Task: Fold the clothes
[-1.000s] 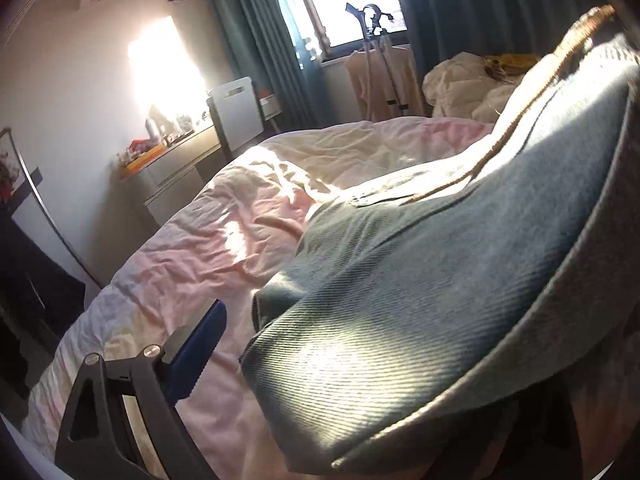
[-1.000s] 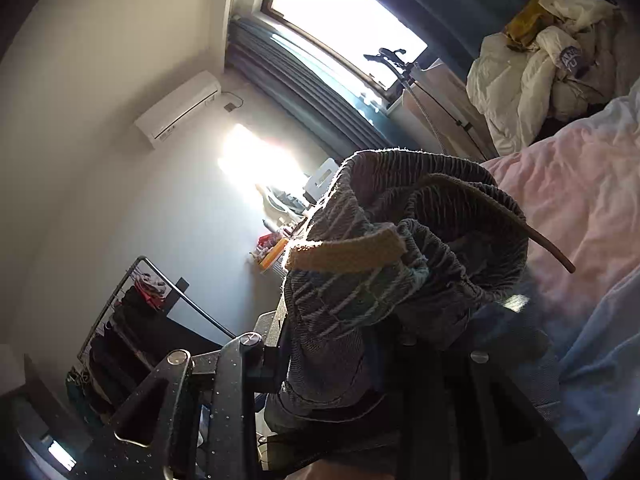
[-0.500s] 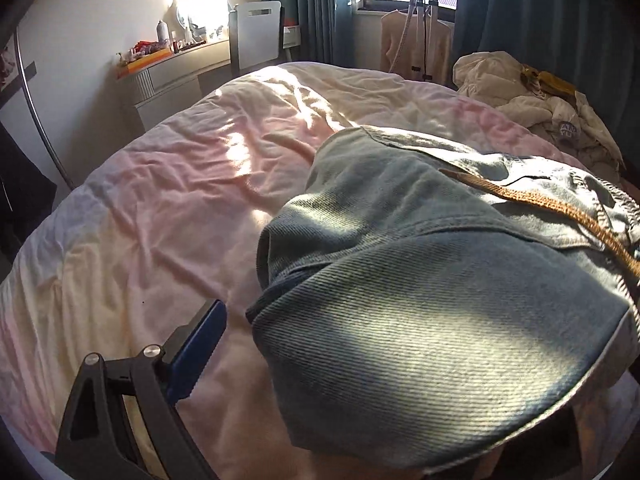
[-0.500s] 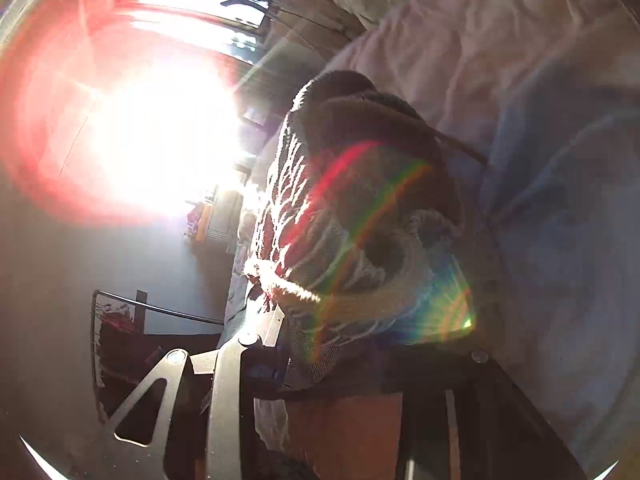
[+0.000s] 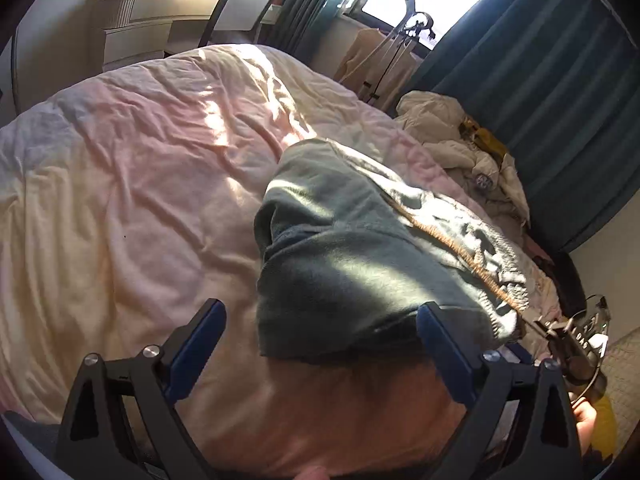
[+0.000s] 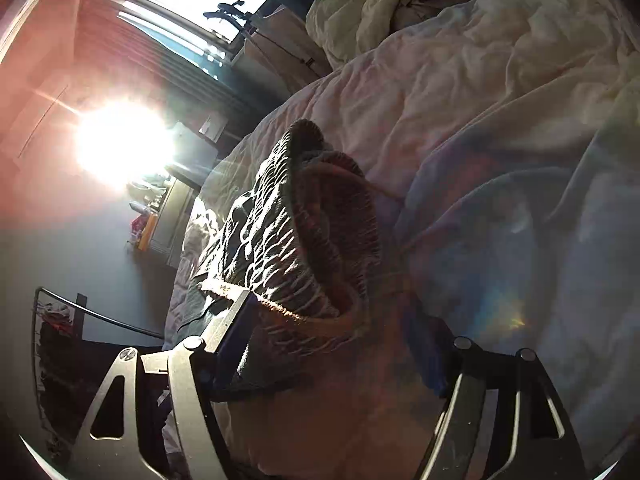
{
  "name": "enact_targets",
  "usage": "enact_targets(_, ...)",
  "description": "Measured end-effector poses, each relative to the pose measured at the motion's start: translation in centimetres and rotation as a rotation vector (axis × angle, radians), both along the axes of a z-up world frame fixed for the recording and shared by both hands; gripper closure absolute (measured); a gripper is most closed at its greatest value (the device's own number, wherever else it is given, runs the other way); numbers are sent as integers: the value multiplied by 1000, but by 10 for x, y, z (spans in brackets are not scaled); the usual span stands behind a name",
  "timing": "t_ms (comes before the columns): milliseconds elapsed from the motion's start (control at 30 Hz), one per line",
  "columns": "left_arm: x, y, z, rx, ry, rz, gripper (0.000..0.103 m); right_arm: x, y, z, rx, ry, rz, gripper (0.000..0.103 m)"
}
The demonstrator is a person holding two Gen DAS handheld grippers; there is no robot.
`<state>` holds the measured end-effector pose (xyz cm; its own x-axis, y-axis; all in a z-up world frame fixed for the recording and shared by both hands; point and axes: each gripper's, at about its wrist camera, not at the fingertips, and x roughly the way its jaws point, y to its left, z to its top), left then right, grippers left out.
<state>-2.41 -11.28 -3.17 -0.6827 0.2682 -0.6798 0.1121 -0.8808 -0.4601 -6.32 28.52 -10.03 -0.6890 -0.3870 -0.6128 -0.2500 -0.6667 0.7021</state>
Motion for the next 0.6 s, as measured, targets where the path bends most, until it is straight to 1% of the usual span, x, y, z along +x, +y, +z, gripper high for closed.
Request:
enact_targets(67, -18, -6, 1, -7, -12, 27, 6, -6, 3, -10, -73, -4, 31, 27)
enact_targets(133, -43, -9, -2, 6, -49, 11, 6, -11, -1, -19, -131, -18, 70, 27)
enact_targets(200, -64, -8, -10, 37, -88, -28, 3, -17, -6, -23, -102, -40, 68, 26)
enact_targets(300, -87, -2, -24, 31, -147, -80, 3, -26, -10, -25, -11, -57, 75, 26)
enact_targets(367, -94, 2, -32, 31, -178, -116, 3, -31, -13, -26, 45, -58, 85, 25)
enact_targets(400, -95, 2, -37, 48, -187, -124, 3, -35, -14, -29, 54, -68, 96, 25)
enact_targets(467, -96, 0, -45, 90, -208, -133, 3, -43, -13, -40, 34, -86, 108, 23)
enact_targets(533, -96, -4, -52, 125, -222, -139, 3, -50, -10, -51, 11, -102, 100, 12)
enact_targets(600, -96, -6, -57, 152, -225, -140, 3, -58, -7, -58, -26, -106, 100, 8)
